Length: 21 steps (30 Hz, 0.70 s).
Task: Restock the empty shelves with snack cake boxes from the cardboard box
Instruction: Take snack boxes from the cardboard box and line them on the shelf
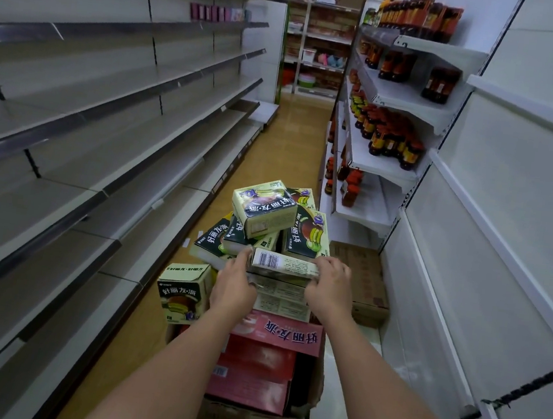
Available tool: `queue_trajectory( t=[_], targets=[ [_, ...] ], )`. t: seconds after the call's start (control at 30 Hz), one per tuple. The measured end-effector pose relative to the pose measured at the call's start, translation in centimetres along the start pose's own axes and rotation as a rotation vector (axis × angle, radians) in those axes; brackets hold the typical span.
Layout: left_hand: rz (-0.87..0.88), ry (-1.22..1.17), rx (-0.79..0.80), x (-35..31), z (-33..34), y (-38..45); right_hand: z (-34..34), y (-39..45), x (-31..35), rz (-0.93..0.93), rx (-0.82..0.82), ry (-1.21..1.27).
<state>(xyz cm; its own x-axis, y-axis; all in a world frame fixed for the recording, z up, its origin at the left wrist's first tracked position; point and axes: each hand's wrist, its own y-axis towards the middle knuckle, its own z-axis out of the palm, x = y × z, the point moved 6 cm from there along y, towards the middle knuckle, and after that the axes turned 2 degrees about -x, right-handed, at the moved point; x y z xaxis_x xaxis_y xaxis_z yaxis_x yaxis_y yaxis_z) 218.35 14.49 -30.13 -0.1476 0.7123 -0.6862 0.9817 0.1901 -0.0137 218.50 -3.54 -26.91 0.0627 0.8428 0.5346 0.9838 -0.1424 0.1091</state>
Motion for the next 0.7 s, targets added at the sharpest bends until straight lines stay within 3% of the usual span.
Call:
queue_trajectory(
  t=[0.23,0.5,0.7],
  targets=[
    [-0.040,-0.052,-0.077,-1.1,-2.0,-1.4,-2.1,-0.1,1.4,-0.027,0.062,0.115],
    [-0.060,-0.236,-0.115,0.3,-4.2,-3.1,-1.5,-1.4,2.3,0.043,0.220,0.486],
    [-0.159,-0.162,-0.181,3.2,-6.3,-5.2,0.2,-2.5,3.4,0.023,0.388,0.563]
  ],
)
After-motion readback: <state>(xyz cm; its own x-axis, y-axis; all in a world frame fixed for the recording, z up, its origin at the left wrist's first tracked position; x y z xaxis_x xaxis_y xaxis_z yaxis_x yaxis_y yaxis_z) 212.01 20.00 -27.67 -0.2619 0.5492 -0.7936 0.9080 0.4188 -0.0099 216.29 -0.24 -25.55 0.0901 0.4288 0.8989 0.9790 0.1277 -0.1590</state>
